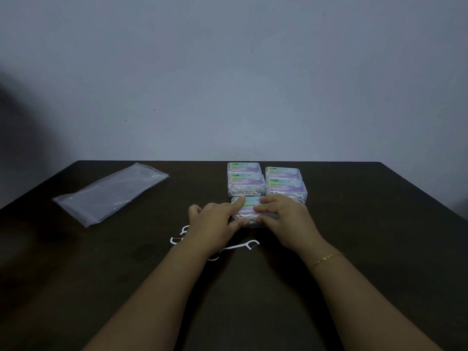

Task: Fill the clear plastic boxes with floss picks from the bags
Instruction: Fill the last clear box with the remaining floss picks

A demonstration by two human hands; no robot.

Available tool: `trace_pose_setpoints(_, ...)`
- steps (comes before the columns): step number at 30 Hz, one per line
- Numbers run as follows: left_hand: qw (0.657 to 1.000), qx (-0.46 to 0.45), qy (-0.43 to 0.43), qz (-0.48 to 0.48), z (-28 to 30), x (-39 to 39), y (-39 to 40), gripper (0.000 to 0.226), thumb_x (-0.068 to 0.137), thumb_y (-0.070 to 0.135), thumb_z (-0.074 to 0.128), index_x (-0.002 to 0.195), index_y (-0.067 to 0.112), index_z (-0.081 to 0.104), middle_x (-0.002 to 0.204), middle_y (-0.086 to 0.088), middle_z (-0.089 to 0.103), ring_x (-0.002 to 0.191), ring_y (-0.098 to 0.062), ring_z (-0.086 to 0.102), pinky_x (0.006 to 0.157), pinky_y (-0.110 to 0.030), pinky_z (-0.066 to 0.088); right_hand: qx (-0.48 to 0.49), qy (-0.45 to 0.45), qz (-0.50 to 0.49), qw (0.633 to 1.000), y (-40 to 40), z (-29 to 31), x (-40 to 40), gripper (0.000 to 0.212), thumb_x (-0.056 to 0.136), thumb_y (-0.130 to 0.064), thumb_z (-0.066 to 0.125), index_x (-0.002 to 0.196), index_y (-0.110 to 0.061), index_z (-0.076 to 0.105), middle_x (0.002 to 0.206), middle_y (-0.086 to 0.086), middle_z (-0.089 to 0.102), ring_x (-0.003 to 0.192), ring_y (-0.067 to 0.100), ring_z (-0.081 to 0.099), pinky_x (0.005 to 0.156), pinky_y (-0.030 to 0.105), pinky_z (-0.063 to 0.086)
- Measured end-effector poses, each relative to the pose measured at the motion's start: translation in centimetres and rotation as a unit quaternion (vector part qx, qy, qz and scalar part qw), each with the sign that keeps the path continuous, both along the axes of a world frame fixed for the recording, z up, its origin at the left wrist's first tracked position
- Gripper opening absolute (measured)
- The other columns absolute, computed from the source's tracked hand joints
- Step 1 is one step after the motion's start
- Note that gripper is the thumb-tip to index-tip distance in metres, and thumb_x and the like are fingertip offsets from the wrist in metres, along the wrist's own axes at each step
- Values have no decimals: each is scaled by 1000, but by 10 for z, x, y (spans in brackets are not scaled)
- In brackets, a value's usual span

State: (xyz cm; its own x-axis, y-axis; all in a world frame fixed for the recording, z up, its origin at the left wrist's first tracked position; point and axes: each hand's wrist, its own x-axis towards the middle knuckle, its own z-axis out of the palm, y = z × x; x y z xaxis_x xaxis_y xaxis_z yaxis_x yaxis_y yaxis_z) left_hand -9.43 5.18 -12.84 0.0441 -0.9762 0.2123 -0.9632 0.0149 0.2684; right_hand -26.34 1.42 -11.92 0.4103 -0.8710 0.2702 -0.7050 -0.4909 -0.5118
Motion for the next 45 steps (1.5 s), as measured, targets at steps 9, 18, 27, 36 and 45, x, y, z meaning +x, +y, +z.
trace_pose_setpoints(9, 999, -13, -52, 8, 4, -18, -2, 50, 99, 52, 31, 147, 40, 23, 131, 12, 54, 124, -12, 40, 94, -37, 22, 19, 10, -72, 997, 10, 6, 7, 28, 89, -27, 59, 116, -23, 63, 125, -8, 57, 116, 16, 52, 102, 35, 37)
trace_pose_setpoints(18, 999, 20, -2, -42, -7, -46, -11, 82, 91, 57, 44, 152, 25, 0, 135, 4, 50, 129, -13, 35, 95, -38, 19, 5, 70, -212, 975, 10, 20, -21, 18, 91, -31, 48, 104, -26, 59, 103, -5, 55, 94, 12, 51, 92, 39, 32)
trace_pose_setpoints(27, 997, -3, 24, -80, 2, -83, -26, 46, 93, 41, 46, 137, 35, 33, 123, 7, 56, 117, -17, 43, 84, -38, 21, -48, 124, -254, 958, 14, 17, -14, 34, 94, -36, 38, 119, -23, 57, 123, 1, 49, 114, 20, 40, 90, 40, 30)
trace_pose_setpoints(36, 998, -11, 59, -16, -5, -85, -40, 61, 91, 49, 49, 145, 29, 30, 131, 5, 52, 123, -17, 40, 94, -39, 23, 20, 145, -285, 947, -7, 13, -24, 55, 97, -30, 38, 148, -19, 22, 157, 6, 15, 146, 25, 5, 112, 55, 11)
trace_pose_setpoints(45, 996, 11, 53, 70, 1, -58, -38, 67, 89, 51, 51, 146, 28, 27, 148, 4, 37, 135, -19, 29, 102, -41, 22, -55, 142, -132, 980, -12, -3, -7, 55, 94, -30, 43, 147, -22, 27, 145, 4, 33, 139, 22, 20, 116, 45, 0)
